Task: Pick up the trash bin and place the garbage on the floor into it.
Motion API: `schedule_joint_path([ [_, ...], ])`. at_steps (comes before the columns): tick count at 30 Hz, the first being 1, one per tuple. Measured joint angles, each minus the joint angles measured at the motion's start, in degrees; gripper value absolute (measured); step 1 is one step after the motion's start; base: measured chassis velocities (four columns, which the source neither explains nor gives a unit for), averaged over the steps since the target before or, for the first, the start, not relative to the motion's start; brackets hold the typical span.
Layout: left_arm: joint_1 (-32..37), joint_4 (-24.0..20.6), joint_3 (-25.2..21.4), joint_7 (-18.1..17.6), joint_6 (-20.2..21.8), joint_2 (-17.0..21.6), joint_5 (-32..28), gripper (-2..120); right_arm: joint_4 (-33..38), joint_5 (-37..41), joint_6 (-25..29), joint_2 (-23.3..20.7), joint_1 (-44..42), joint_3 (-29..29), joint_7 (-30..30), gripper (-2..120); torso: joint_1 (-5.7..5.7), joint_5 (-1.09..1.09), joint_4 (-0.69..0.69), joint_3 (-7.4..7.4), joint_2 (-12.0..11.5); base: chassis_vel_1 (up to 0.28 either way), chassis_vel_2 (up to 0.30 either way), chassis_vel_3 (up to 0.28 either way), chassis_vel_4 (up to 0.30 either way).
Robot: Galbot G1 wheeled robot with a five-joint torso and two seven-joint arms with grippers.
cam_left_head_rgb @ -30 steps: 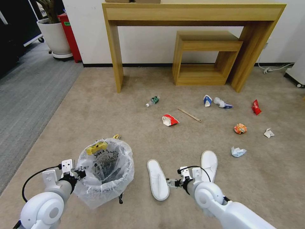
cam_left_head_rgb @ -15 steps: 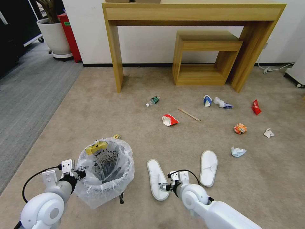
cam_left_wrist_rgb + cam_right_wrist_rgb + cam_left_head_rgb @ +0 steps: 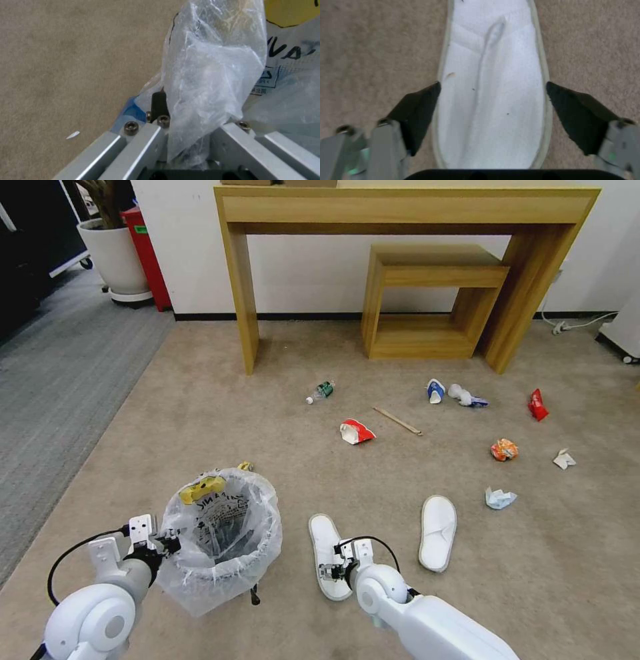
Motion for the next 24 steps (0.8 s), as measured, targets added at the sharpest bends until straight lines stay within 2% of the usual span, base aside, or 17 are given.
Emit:
schedule_joint_path([
  [3, -0.05, -0.24, 0.03, 0.05, -0.02, 0.14, -0.12, 1, -0.98, -0.4, 0.63, 0.66, 0.5, -0.63, 0.02, 73, 0.0, 0.0, -0.01, 0.0, 0.0, 0.0, 0.0, 0.0, 0.0],
  [6, -0.06, -0.33, 0.17, 0.12, -0.21, 0.14, -0.16, 1, -1.96, -0.89, 1.35, 1.27, 1.0, -1.33, 0.07, 58, 0.0, 0.01, 0.01, 0.0, 0.0, 0.0, 0.0, 0.0, 0.0],
  [7, -0.06, -0.33, 0.17, 0.12, -0.21, 0.14, -0.16, 1, -1.96, -0.89, 1.35, 1.27, 1.0, -1.33, 0.07, 58, 0.0, 0.01, 0.01, 0.0, 0.0, 0.0, 0.0, 0.0, 0.0],
  [14, -0.12, -0.52, 0.72, 0.53, -0.48, -0.11, -0.01, 1, -2.05, -1.36, 1.92, 0.92, 0.8, -1.64, 0.08, 33, 0.0, 0.0, 0.0, -0.01, 0.0, 0.0, 0.0, 0.0, 0.0],
  [18, -0.11, -0.69, 0.79, 0.63, -0.69, -0.02, 0.01, 1, -2.68, -1.86, 2.64, 0.84, 0.61, -2.12, 0.01, 26, 0.0, 0.0, 0.0, -0.01, 0.0, 0.0, 0.0, 0.0, 0.0],
  [24, -0.46, -0.78, 1.6, 0.72, -0.88, 0.1, 0.01, 1, -3.02, -2.06, 2.93, 0.63, 0.46, -2.63, -0.15, 25, 0.0, 0.01, 0.0, -0.01, 0.0, 0.0, 0.0, 0.0, 0.0],
])
